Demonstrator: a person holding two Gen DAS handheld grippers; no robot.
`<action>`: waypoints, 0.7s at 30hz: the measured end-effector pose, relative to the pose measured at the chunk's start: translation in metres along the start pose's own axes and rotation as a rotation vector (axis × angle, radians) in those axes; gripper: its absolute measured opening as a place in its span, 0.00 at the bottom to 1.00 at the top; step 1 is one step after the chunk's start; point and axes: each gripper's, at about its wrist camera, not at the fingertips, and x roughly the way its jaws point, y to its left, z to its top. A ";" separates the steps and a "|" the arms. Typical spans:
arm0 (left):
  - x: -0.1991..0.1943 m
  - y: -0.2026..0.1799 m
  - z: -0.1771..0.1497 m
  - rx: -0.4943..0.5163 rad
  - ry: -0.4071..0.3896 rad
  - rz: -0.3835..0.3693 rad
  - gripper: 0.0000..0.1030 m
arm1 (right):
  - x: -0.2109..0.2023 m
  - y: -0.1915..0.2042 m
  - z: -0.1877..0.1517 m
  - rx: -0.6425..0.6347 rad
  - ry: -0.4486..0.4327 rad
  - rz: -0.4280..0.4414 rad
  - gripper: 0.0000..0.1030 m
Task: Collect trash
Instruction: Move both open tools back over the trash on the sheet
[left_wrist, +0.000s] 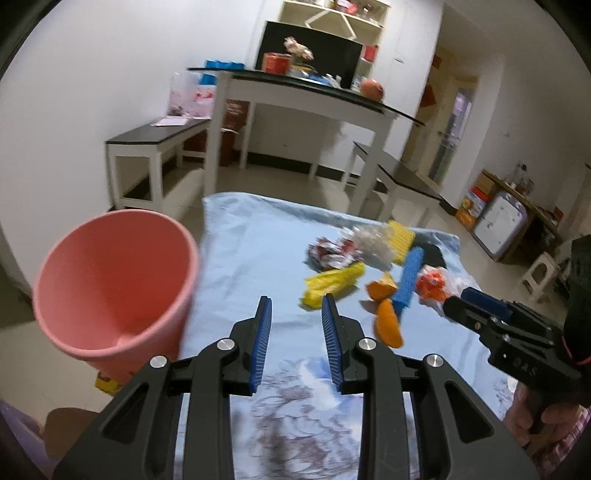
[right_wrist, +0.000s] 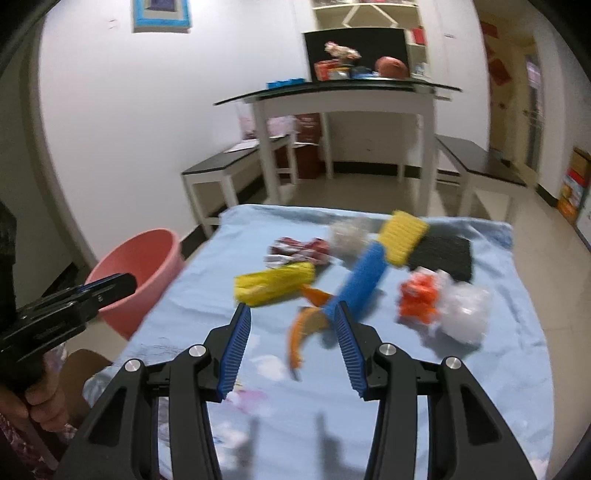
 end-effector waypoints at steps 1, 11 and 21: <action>0.004 -0.005 -0.001 0.010 0.010 -0.010 0.27 | 0.000 -0.007 -0.001 0.014 0.001 -0.010 0.45; 0.059 -0.061 -0.010 0.088 0.158 -0.124 0.27 | 0.005 -0.052 -0.009 0.102 0.013 -0.067 0.45; 0.106 -0.095 -0.019 0.150 0.251 -0.110 0.27 | 0.015 -0.068 -0.015 0.138 0.038 -0.065 0.45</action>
